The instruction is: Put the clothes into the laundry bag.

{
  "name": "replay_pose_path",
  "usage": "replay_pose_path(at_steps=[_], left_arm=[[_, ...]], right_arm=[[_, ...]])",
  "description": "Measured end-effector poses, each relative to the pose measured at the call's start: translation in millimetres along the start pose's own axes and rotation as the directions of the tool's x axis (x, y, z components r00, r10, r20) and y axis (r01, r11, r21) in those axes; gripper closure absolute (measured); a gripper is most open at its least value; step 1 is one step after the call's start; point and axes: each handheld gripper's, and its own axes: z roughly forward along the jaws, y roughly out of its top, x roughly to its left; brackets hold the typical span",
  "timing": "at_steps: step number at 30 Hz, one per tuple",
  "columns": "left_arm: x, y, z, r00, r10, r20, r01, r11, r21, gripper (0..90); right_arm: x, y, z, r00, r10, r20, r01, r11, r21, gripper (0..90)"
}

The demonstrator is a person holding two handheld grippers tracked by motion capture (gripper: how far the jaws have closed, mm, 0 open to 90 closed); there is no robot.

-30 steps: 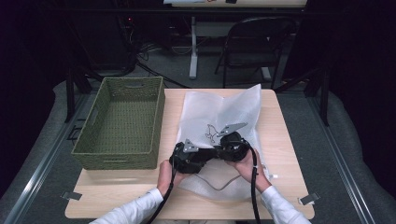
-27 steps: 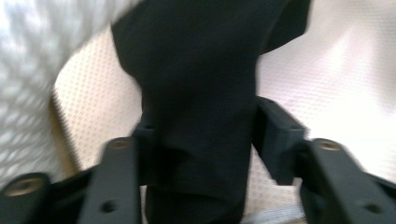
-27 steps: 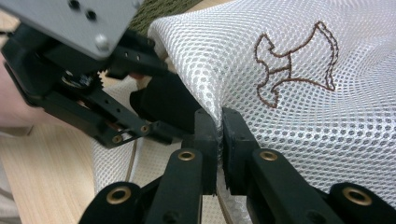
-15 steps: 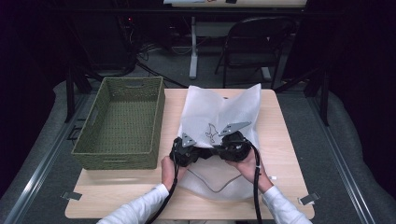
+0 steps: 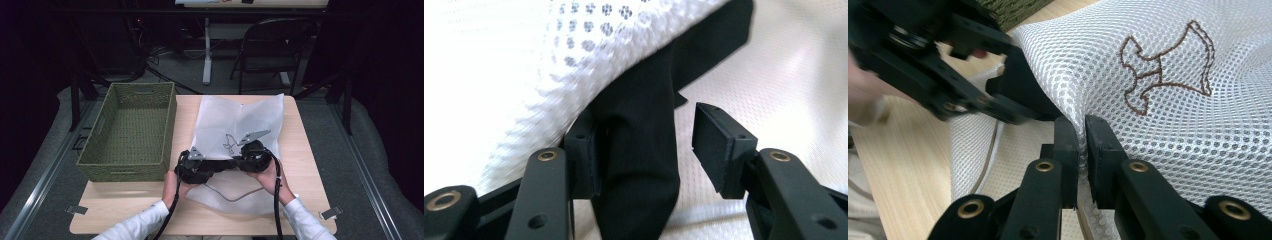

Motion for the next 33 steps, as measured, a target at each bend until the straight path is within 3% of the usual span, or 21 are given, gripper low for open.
replay_pose_path(at_steps=[7, 11, 14, 15, 17, 19, 23, 26, 29, 33], left_arm=[[-6.4, -4.9, -23.0, 0.9994, 0.031, 0.013, -0.031, 0.9995, 0.000, 49.8], [-13.8, -8.1, -21.4, 0.9979, 0.060, -0.023, -0.061, 0.9980, -0.016, 51.7], [-14.9, -8.5, -14.1, 0.9968, 0.067, -0.045, -0.067, 0.9976, -0.016, 62.1], [-12.8, -9.7, 0.0, 0.9959, 0.062, -0.066, -0.063, 0.9978, -0.018, 69.2], [-10.0, -10.2, 11.9, 0.9956, 0.053, -0.078, -0.055, 0.9984, -0.016, 80.4], [-8.0, -8.6, 21.8, 0.9938, 0.054, -0.097, -0.055, 0.9984, -0.014, 86.1], [-4.6, 0.6, 31.3, 0.9915, -0.020, -0.129, 0.011, 0.9976, -0.068, 86.7], [-1.0, 7.5, 32.3, 0.9875, -0.046, -0.150, 0.032, 0.9948, -0.097, 86.7], [3.9, 7.1, 34.0, 0.9864, -0.058, -0.154, 0.045, 0.9947, -0.092, 86.4], [5.3, 5.0, 31.3, 0.9919, -0.037, -0.122, 0.028, 0.9970, -0.072, 83.4]], right_arm=[[-2.2, -1.0, -1.5, 0.9999, 0.010, -0.004, -0.010, 1.000, 0.005, 83.8], [-1.7, -0.5, -1.8, 0.9999, 0.012, -0.005, -0.012, 1.000, -0.001, 83.8], [-1.8, -0.3, 0.2, 0.9999, 0.012, -0.008, -0.012, 1.000, -0.002, 84.6], [-1.6, -0.4, 1.6, 0.9998, 0.016, -0.008, -0.016, 1.000, -0.003, 85.2], [-1.9, -0.4, 4.4, 0.9998, 0.016, -0.012, -0.016, 1.000, -0.001, 85.6], [-1.3, 0.1, 5.1, 0.9997, 0.017, -0.017, -0.017, 1.000, -0.004, 85.8], [-0.2, 2.1, -0.2, 0.9992, 0.014, -0.038, -0.015, 1.000, -0.021, 85.7], [-1.3, 2.4, -6.4, 0.9988, 0.007, -0.048, -0.008, 0.999, -0.032, 85.6], [-6.0, -3.1, -1.9, 0.9984, 0.021, -0.052, -0.020, 1.000, 0.008, 85.2], [-8.8, -6.7, 1.9, 0.9983, 0.030, -0.049, -0.027, 0.999, 0.042, 84.4]])
